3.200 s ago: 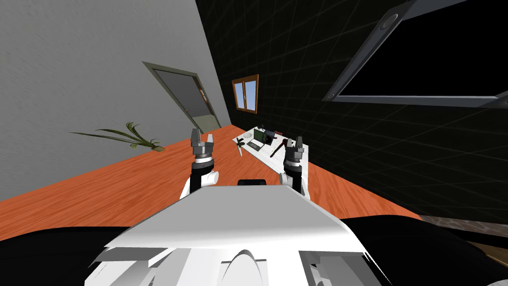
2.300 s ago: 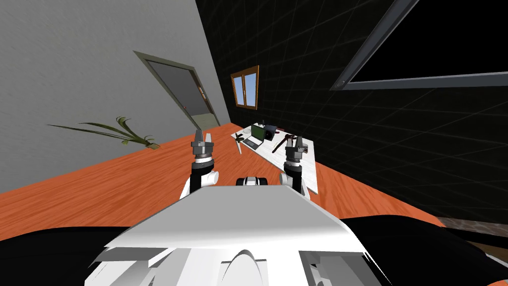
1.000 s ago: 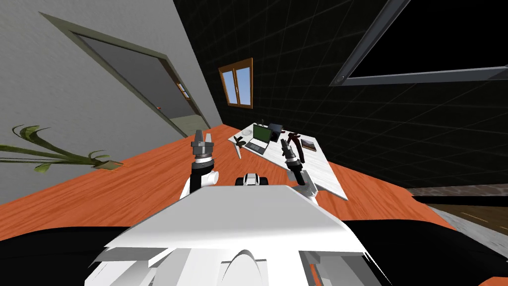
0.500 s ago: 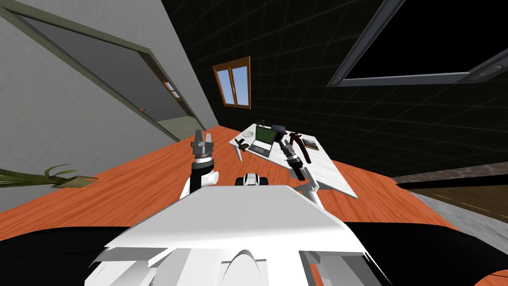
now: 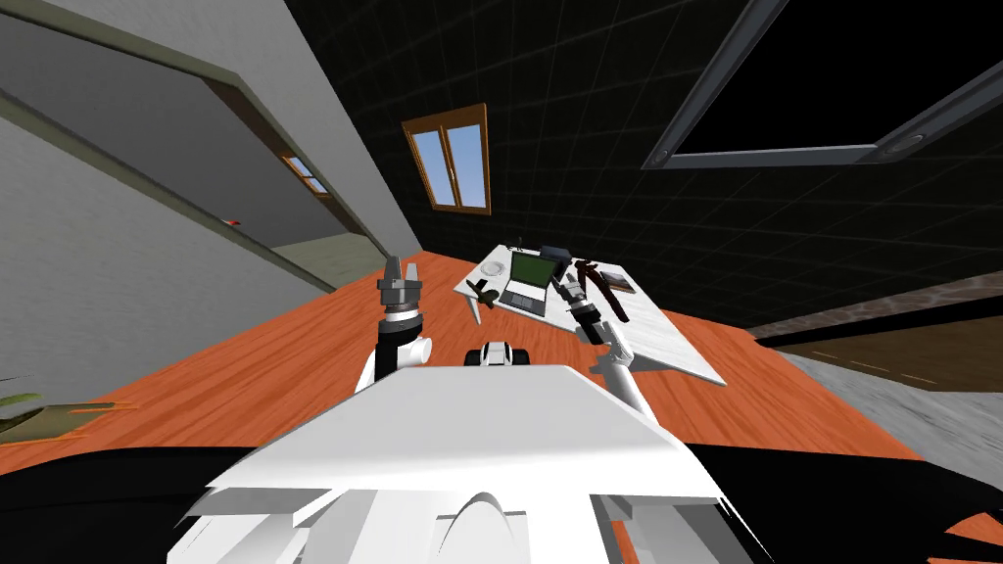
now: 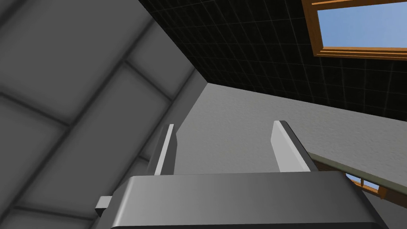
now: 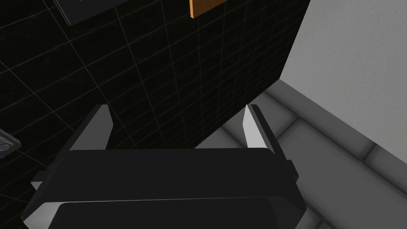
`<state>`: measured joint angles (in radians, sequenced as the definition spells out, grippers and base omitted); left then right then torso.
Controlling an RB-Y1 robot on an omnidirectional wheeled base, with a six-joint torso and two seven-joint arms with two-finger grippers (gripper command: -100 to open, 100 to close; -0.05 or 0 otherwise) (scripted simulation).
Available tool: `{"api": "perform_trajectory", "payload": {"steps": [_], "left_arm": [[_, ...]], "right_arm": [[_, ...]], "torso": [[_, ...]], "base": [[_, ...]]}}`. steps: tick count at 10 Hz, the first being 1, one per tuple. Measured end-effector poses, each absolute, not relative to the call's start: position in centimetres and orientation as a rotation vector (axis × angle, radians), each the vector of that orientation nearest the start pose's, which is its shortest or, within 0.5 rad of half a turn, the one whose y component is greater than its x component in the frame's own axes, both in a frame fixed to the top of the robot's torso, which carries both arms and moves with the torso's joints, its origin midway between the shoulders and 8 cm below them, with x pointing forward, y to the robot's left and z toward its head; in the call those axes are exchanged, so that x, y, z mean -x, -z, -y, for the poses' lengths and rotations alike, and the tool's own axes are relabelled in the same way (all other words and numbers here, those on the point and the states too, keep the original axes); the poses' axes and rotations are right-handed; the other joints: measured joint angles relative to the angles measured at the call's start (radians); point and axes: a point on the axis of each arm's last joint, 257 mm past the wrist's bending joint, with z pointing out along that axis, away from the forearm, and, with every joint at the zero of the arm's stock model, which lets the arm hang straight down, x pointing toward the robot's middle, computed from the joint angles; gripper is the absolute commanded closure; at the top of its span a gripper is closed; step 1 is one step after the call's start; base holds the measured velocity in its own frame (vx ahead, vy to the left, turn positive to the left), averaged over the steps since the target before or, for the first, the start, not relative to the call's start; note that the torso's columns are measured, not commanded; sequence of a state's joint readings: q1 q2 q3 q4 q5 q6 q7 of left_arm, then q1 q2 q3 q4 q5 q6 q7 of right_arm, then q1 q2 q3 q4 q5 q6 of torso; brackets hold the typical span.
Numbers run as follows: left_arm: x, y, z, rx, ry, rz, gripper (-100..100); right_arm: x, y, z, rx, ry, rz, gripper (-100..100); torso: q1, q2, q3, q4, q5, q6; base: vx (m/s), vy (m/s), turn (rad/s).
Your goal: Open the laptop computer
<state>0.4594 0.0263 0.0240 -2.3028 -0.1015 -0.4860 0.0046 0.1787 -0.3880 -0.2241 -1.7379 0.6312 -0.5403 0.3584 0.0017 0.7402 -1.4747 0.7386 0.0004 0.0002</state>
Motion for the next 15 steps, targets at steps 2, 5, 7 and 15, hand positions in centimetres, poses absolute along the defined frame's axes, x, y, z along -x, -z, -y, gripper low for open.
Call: {"api": "perform_trajectory", "payload": {"steps": [2, 5, 7, 15], "left_arm": [[-34.5, -4.4, -26.7, 0.538, 1.241, -0.657, 0], [-34.5, -4.4, -26.7, 0.538, 1.241, -0.657, 0], [-34.5, -4.4, -26.7, 0.538, 1.241, -0.657, 0], [-34.5, -4.4, -26.7, 0.538, 1.241, -0.657, 0]], "right_arm": [[-47.6, 10.9, 34.1, 0.197, -0.197, -1.273, -100], [-49.5, 11.9, 36.8, 0.269, -0.051, -1.308, -100], [-50.3, 12.6, 38.2, 0.301, 0.021, -1.328, -100], [-54.3, 14.0, 44.4, 0.425, 0.317, -1.396, -100]], "torso": [[-0.003, -0.002, -0.001, -0.001, -0.001, -0.001], [-0.003, -0.002, -0.001, -0.001, -0.001, -0.001], [-0.005, 0.000, 0.000, 0.000, -0.001, 0.000], [-0.003, -0.001, -0.001, 0.000, -0.001, 0.000]], "base": [[0.115, 0.221, -0.086], [0.100, 0.232, -0.130], [0.065, 0.189, -0.087], [0.079, 0.212, -0.090]]}}
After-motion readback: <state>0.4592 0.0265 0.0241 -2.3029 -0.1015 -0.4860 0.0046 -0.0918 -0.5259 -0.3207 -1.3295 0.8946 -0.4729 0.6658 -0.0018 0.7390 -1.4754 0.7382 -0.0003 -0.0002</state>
